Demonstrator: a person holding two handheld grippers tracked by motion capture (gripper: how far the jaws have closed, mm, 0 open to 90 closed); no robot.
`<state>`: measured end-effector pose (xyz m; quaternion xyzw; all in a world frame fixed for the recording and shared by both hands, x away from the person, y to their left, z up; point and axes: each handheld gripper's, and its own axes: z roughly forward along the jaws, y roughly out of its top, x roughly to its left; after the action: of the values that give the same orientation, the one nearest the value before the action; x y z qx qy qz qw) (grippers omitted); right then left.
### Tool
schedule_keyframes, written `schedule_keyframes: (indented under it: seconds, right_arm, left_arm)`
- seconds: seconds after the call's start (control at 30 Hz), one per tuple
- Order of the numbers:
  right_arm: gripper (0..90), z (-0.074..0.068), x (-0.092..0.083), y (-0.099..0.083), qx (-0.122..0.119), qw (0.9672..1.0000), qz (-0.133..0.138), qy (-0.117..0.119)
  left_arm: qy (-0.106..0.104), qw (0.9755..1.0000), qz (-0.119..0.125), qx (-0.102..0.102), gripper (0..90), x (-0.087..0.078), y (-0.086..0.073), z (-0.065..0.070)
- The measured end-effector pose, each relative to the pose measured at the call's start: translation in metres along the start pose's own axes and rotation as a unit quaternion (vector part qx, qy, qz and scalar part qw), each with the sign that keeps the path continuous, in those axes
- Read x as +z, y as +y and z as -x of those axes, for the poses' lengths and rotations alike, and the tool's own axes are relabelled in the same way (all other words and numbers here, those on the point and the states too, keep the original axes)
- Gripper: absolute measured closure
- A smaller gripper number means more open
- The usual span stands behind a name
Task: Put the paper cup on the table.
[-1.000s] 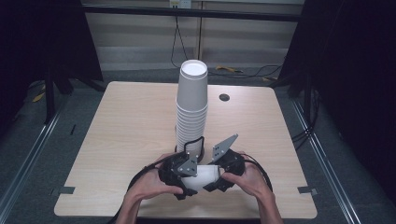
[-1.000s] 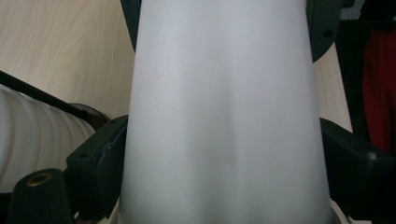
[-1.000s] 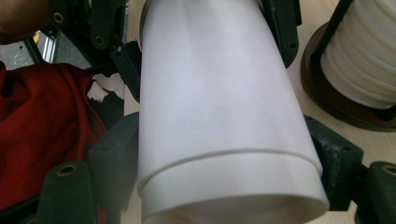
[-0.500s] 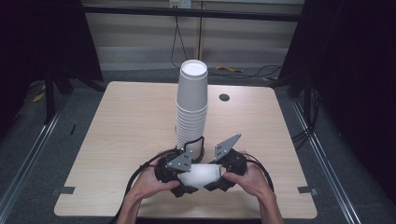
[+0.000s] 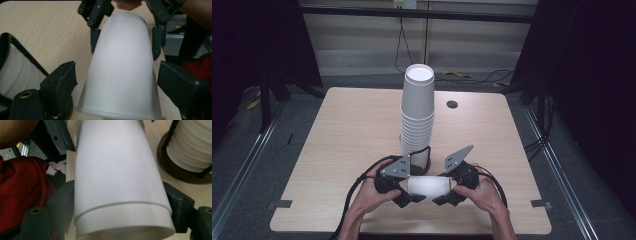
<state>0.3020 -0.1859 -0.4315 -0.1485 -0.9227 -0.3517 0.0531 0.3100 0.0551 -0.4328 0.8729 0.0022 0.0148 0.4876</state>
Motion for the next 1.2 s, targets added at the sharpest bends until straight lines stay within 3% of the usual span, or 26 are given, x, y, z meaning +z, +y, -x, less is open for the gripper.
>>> schedule_keyframes:
  seconds: [0.2,0.37,0.57,0.77,0.93,1.1,1.2]
  right_arm:
    - [22.8,0.004,-0.006,-0.01,0.022,0.9993,0.023,-0.02]
    - [22.7,0.005,-0.01,-0.016,0.04,0.998,0.044,-0.022]
    - [22.7,0.003,-0.013,-0.024,0.047,0.9957,0.076,-0.024]
    - [22.7,0.002,-0.017,-0.037,0.056,0.9914,0.116,-0.025]
    - [22.7,0.002,-0.019,-0.046,0.059,0.9863,0.152,-0.024]
    - [22.5,0.002,-0.016,-0.05,0.059,0.9835,0.169,-0.025]
    - [22.5,0.002,-0.015,-0.053,0.057,0.9799,0.19,-0.025]
  left_arm:
    - [0.024,0.999,0.034,-0.019,15.6,-0.01,-0.003,0.003]
    - [0.056,0.9972,0.035,-0.033,16.2,-0.016,-0.005,0.006]
    - [0.068,0.9939,0.072,-0.048,16.2,-0.024,-0.011,0.009]
    - [0.076,0.9913,0.091,-0.056,15.6,-0.027,-0.014,0.012]
    - [0.07,0.9892,0.112,-0.064,15.4,-0.025,-0.019,0.013]
    - [0.065,0.9881,0.118,-0.074,15.4,-0.021,-0.022,0.014]
    - [0.07,0.9876,0.118,-0.076,15.5,-0.019,-0.024,0.015]
